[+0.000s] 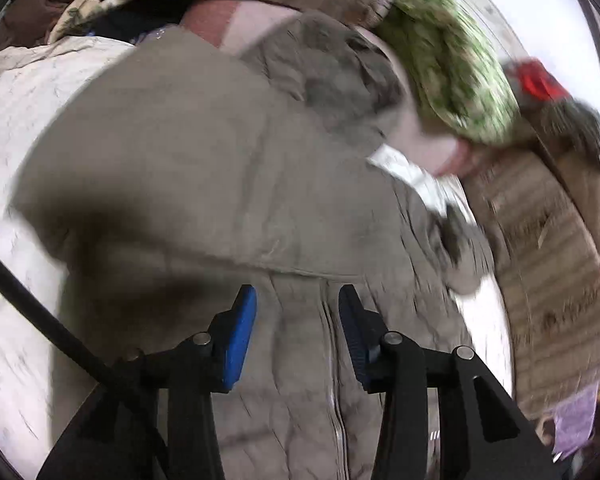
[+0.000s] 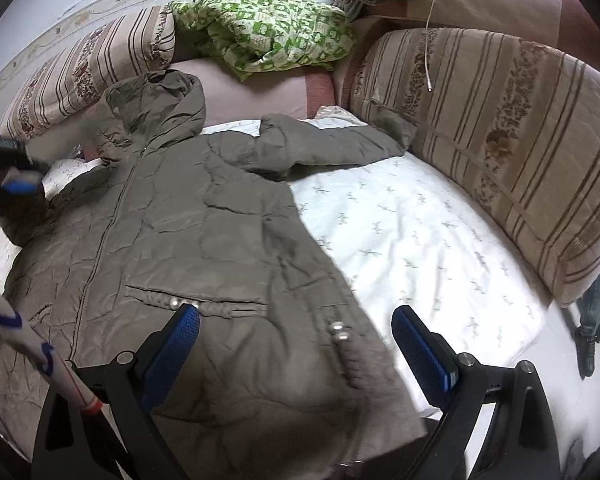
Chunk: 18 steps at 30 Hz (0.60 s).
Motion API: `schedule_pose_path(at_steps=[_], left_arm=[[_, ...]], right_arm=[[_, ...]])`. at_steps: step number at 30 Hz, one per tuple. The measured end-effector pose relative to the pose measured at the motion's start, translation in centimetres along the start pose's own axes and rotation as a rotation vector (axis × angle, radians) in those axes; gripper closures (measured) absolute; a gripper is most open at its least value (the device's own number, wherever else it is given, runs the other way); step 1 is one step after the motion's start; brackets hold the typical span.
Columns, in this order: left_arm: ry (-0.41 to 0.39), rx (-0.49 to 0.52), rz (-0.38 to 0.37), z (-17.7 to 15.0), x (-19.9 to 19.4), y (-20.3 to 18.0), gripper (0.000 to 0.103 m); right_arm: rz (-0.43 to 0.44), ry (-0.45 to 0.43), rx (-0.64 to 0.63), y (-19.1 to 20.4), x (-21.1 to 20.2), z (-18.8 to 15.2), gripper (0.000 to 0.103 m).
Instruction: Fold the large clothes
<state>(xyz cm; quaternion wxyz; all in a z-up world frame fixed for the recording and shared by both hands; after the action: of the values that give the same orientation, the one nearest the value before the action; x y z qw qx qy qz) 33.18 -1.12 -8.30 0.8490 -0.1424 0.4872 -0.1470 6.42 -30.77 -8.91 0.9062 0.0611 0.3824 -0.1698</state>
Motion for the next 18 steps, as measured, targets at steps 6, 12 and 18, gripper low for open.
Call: schedule_pose_path(at_steps=[6, 12, 18], left_arm=[[-0.196, 0.195, 0.258, -6.7, -5.0, -0.4, 0.035], [-0.269, 0.197, 0.473, -8.7, -5.0, 4.7, 0.033], [-0.244, 0.081, 0.48, -9.6, -3.0, 9.9, 0.033]], right_arm=[[0.135, 0.016, 0.004, 1.3, -0.2, 2.9, 0.003], [0.464, 0.177, 0.11, 8.4, 7.1, 7.9, 0.003], [0.362, 0.313, 0.145, 15.0, 19.1, 11.6, 0.006]])
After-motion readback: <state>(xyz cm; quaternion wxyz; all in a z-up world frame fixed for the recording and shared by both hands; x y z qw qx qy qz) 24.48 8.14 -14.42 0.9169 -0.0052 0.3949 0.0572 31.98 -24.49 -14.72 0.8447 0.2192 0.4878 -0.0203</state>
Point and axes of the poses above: each gripper's, at about its wrist camera, not at the fingertips, and x roughly the way its jaws point, y to its left, z to its top, the point moved 3 cm from there along x, roughly the way its jaws point, and after that the axes turned 2 degrees about z, right-handed, at the moved point
